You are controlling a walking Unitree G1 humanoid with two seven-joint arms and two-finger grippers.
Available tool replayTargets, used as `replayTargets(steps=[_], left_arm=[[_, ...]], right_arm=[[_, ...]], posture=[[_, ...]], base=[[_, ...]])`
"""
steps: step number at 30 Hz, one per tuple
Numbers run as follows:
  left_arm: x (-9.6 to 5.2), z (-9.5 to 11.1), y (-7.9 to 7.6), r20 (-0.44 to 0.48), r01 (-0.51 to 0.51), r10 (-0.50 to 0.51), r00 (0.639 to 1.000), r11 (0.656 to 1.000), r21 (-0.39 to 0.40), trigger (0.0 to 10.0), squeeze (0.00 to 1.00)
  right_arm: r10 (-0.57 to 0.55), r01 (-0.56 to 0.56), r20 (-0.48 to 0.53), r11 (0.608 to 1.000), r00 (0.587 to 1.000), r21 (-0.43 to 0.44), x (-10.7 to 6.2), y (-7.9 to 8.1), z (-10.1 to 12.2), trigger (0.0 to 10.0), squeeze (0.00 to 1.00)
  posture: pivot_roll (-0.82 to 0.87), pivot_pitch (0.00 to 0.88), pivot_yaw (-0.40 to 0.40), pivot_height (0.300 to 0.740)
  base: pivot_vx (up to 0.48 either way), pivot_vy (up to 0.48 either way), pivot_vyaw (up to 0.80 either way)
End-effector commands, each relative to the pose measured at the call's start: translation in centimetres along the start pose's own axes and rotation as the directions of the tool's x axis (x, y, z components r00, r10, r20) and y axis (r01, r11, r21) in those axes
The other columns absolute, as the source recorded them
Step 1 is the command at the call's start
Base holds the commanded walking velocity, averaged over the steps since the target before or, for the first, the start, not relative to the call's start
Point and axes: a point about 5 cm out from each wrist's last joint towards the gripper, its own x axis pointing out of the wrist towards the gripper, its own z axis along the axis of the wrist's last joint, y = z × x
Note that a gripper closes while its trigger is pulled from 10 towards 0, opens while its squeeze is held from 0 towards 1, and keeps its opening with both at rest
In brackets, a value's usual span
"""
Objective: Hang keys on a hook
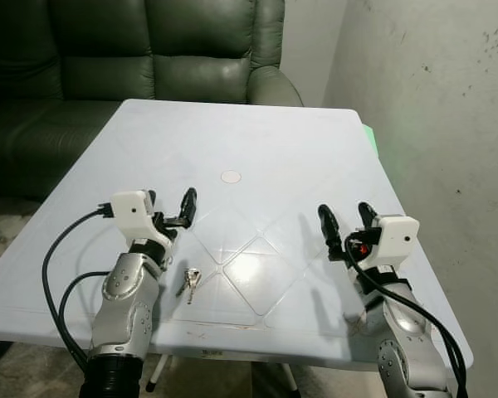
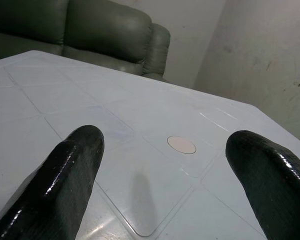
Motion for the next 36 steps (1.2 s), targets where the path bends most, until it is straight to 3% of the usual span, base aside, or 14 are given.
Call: replayTargets(steps=[1,2,3,4,7,8,20,21,36], left_arm=[[0.05,0.42,0.02,0.014,0.009,-0.009,1.0,1.0,0.006,10.0,0.0],[0.05,0.42,0.02,0.014,0.009,-0.009,1.0,1.0,0.006,10.0,0.0],[0.06,0.41,0.01,0.013,0.007,-0.007,1.0,1.0,0.006,10.0,0.0],[0.06,0.38,0.01,0.012,0.005,-0.005,1.0,1.0,0.007,10.0,0.0],[0.03,0.36,0.02,0.011,0.005,-0.005,1.0,1.0,0.008,10.0,0.0],[0.03,0.35,0.01,0.011,0.006,-0.006,1.0,1.0,0.008,10.0,0.0],[0.16,0.3,-0.07,0.007,0.016,-0.016,1.0,1.0,0.015,10.0,0.0],[0.16,0.31,-0.09,0.007,0.018,-0.018,1.0,1.0,0.014,10.0,0.0],[0.23,0.22,-0.19,0.004,0.029,-0.029,1.0,1.0,0.003,10.0,0.0]], right_arm=[[-0.006,0.006,0.02,1.0,1.0,0.002,0.02,-0.05,0.54,10.0,1.0],[-0.007,0.007,0.019,1.0,1.0,0.002,0.02,-0.05,0.54,10.0,1.0],[-0.009,0.009,0.02,1.0,1.0,0.002,0.04,-0.09,0.57,8.2,0.0],[-0.011,0.011,0.019,1.0,1.0,0.002,0.08,-0.13,0.59,10.0,0.0],[-0.003,0.003,0.017,1.0,1.0,0.012,0.08,-0.07,0.56,10.0,0.0],[-0.002,0.001,0.019,1.0,1.0,0.013,0.05,-0.04,0.58,10.0,1.0],[-0.012,0.012,0.022,1.0,1.0,0.001,0.1,-0.11,0.59,10.0,1.0],[-0.013,0.013,0.021,1.0,1.0,-0.002,0.12,-0.13,0.59,10.0,0.0],[-0.013,0.013,0.02,1.0,1.0,-0.019,0.16,-0.16,0.55,10.0,0.0]], posture=[[-0.06,0.0,-0.028,0.74],[-0.06,0.0,-0.028,0.74],[-0.06,0.0,-0.03,0.74],[-0.06,0.0,-0.03,0.74],[-0.06,0.0,-0.028,0.74],[-0.06,0.0,-0.028,0.74],[-0.06,0.0,-0.027,0.74],[-0.06,0.0,-0.027,0.74],[-0.06,0.0,-0.024,0.74]], base=[[0.0,0.0,0.0],[0.0,0.0,0.0],[0.0,0.0,0.0],[0.0,0.0,0.0],[0.0,0.0,0.0],[0.0,0.0,0.0],[0.0,0.0,0.0],[0.0,0.0,0.0],[0.0,0.0,0.0]])
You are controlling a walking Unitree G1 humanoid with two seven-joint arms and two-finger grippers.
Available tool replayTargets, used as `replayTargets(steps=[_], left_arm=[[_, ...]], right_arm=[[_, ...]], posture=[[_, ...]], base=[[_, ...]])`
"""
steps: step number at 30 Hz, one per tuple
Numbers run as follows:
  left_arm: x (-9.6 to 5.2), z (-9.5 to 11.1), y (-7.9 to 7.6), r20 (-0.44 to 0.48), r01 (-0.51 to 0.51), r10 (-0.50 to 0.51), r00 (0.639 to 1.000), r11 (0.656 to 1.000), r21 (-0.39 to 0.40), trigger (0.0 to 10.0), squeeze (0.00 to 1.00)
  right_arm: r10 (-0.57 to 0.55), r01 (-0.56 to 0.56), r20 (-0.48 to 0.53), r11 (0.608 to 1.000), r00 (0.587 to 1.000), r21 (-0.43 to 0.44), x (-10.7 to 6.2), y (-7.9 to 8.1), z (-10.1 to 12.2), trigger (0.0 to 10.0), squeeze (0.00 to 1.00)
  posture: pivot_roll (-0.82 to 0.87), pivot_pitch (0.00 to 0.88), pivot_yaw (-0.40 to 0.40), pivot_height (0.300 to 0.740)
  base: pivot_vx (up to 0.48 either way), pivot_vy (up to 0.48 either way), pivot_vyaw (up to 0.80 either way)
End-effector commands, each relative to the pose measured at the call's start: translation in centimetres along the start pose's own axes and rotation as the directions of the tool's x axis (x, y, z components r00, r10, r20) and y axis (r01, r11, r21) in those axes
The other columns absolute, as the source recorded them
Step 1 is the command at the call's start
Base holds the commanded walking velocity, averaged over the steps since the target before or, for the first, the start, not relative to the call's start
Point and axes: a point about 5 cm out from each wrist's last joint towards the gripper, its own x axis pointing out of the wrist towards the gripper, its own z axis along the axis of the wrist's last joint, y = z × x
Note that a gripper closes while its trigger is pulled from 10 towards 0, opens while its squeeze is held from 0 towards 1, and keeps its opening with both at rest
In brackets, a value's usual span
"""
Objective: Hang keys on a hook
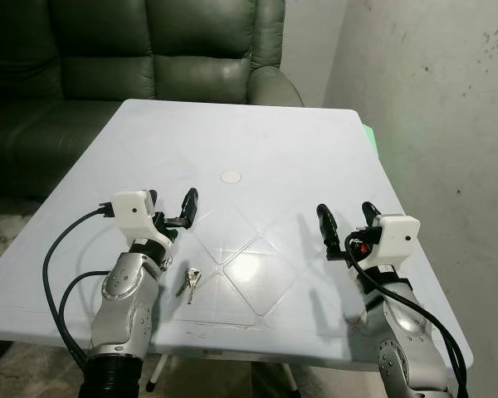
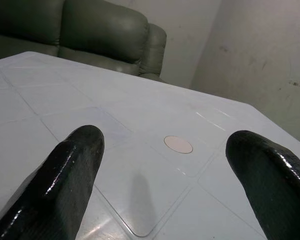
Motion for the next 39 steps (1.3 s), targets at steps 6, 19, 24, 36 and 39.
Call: replayTargets(steps=[6,19,24,36,39], left_arm=[[0.23,0.16,-0.13,0.002,0.012,-0.012,1.0,1.0,-0.003,10.0,0.0],[0.22,0.14,-0.06,-0.001,0.007,-0.007,1.0,1.0,0.005,10.0,0.0],[0.19,0.14,-0.03,-0.001,0.005,-0.005,1.0,1.0,0.009,10.0,0.0],[0.14,0.16,0.05,-0.003,0.005,-0.005,1.0,1.0,0.007,10.0,0.0],[0.1,0.11,0.07,-0.006,0.004,-0.004,1.0,1.0,0.003,10.0,0.0]], right_arm=[[0.003,-0.002,0.019,1.0,1.0,-0.011,0.18,-0.06,0.42,10.0,0.0],[0.001,-0.001,0.017,1.0,1.0,-0.012,0.14,-0.09,0.37,10.0,0.0],[0.0,0.0,0.017,1.0,1.0,-0.015,0.14,-0.1,0.39,10.0,0.0],[-0.002,0.002,0.017,1.0,1.0,-0.015,0.18,-0.12,0.43,10.0,0.0],[-0.001,0.002,0.017,1.0,1.0,-0.013,0.15,-0.1,0.39,10.0,0.0]], posture=[[-0.06,0.0,-0.024,0.74],[-0.06,0.0,-0.026,0.74],[-0.06,0.0,-0.026,0.74],[-0.06,0.0,-0.026,0.74],[-0.06,0.0,-0.026,0.74]], base=[[0.0,0.0,0.0],[0.0,0.0,0.0],[0.0,0.0,0.0],[0.0,0.0,0.0],[0.0,0.0,0.0]])
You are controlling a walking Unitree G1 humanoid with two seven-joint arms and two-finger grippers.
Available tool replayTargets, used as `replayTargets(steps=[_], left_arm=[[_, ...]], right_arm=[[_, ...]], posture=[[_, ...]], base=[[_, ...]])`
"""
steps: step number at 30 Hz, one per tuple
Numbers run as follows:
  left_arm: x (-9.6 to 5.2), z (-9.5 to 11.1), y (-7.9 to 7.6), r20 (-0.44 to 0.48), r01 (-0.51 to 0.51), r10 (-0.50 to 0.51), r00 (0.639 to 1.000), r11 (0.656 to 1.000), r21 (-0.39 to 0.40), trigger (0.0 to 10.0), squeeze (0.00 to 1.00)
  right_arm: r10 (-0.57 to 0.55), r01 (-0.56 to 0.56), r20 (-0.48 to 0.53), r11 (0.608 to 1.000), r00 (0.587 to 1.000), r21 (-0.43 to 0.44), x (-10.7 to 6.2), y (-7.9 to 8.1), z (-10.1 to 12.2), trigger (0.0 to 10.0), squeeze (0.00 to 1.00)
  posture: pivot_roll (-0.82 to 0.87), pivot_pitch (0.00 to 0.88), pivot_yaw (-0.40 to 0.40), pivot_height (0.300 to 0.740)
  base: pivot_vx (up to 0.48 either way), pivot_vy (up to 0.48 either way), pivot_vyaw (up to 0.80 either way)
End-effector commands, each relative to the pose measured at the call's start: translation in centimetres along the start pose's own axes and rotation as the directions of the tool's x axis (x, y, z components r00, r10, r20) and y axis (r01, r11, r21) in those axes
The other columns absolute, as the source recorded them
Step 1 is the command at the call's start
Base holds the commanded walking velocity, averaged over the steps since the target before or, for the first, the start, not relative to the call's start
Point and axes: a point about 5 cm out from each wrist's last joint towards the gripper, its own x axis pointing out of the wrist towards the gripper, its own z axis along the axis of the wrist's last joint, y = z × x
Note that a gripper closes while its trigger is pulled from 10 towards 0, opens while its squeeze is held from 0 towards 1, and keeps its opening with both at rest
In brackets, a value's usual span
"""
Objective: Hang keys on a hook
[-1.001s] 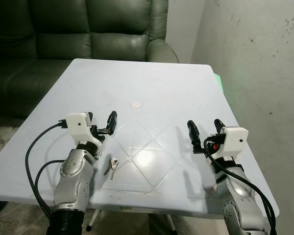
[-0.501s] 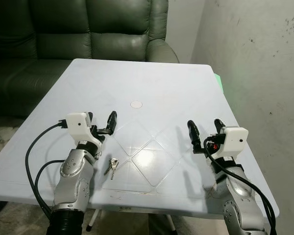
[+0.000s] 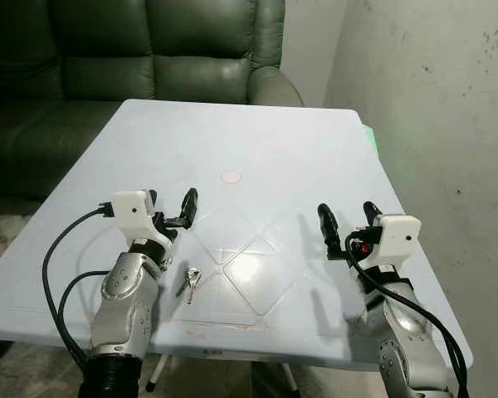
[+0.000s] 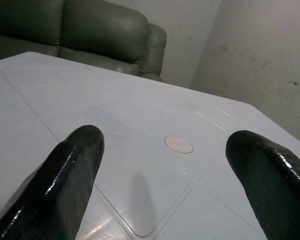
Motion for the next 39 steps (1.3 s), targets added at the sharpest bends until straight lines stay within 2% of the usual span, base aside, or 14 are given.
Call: replayTargets(steps=[1,20,30,39], left_arm=[[0.1,0.08,0.01,-0.006,0.005,-0.005,1.0,1.0,-0.003,10.0,0.0],[0.07,-0.02,0.07,-0.016,0.004,-0.004,1.0,1.0,-0.014,10.0,0.0],[0.11,0.02,0.12,-0.018,0.001,-0.002,1.0,1.0,-0.014,10.0,0.0],[0.11,0.02,0.13,-0.018,0.0,0.0,1.0,1.0,-0.016,10.0,0.0]], right_arm=[[0.001,-0.001,0.016,1.0,1.0,-0.008,0.13,-0.06,0.38,10.0,0.0],[-0.002,0.002,0.014,1.0,1.0,-0.008,0.04,-0.08,0.37,10.0,0.0],[-0.003,0.003,0.012,1.0,1.0,-0.007,0.02,-0.06,0.34,10.0,0.0],[-0.002,0.002,0.009,1.0,1.0,-0.007,-0.01,-0.07,0.3,10.0,0.0]], posture=[[-0.06,0.0,-0.026,0.74],[-0.06,0.0,-0.027,0.74],[-0.06,0.0,-0.027,0.74],[-0.06,0.0,-0.028,0.74]], base=[[0.0,0.0,0.0],[0.0,0.0,0.0],[0.0,0.294,0.0],[0.0,0.48,0.0]])
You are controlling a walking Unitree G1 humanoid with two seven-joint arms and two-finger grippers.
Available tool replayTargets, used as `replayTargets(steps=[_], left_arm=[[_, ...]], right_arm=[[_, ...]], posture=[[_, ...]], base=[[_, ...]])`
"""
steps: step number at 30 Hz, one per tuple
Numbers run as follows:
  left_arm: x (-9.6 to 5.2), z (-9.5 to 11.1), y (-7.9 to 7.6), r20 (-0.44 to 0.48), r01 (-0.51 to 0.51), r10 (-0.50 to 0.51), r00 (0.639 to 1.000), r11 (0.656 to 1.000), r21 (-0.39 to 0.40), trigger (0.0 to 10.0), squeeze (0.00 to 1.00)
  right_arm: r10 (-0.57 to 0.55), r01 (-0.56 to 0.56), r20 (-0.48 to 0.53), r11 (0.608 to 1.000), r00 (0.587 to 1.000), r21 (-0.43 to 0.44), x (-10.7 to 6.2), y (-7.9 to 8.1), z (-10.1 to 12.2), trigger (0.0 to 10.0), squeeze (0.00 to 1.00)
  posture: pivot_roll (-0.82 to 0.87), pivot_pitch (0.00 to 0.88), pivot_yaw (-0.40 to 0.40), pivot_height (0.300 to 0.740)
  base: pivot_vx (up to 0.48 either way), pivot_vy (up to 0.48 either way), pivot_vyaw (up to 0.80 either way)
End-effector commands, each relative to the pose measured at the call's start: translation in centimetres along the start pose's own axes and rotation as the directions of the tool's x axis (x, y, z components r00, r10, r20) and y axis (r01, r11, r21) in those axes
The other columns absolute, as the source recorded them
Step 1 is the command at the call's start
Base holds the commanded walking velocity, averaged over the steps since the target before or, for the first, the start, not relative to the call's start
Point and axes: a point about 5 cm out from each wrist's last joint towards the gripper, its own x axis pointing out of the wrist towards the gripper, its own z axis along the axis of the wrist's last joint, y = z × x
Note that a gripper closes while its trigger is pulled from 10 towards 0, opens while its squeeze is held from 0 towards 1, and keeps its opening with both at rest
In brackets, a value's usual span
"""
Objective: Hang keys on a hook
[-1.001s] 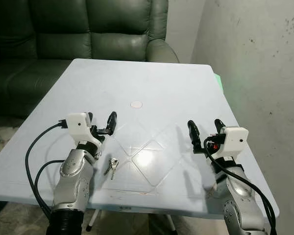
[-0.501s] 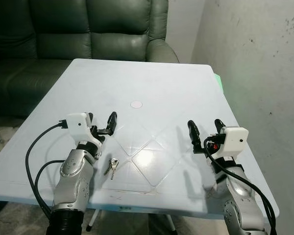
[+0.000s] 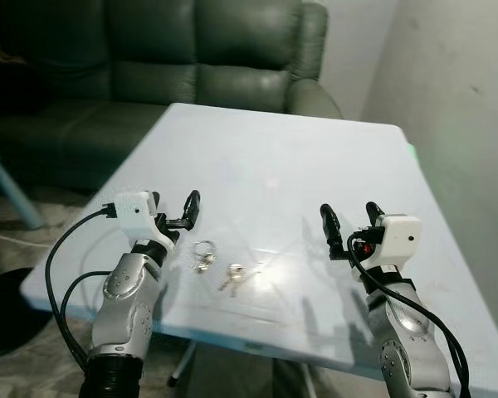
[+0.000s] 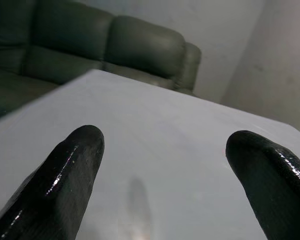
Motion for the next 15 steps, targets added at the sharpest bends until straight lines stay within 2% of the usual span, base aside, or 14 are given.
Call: replayTargets(steps=[1,10,15], left_arm=[[0.12,0.21,0.08,0.001,0.002,-0.002,1.0,1.0,-0.008,10.0,0.0],[0.17,0.18,0.05,0.003,-0.004,0.004,1.0,1.0,-0.01,10.0,0.0],[0.14,0.14,0.06,0.003,-0.009,0.009,1.0,1.0,0.001,10.0,0.0]], right_arm=[[0.006,-0.006,0.011,1.0,1.0,-0.004,0.05,0.15,0.3,10.0,0.0],[0.013,-0.013,0.01,1.0,1.0,-0.004,0.1,0.22,0.27,10.0,0.0],[0.016,-0.016,0.01,1.0,1.0,-0.005,0.12,0.23,0.27,10.0,0.0]], posture=[[-0.06,0.0,-0.028,0.74],[-0.06,0.0,-0.03,0.74],[-0.06,0.0,-0.034,0.74]], base=[[0.0,0.48,0.0],[0.0,0.462,0.0],[0.0,0.0,0.0]])
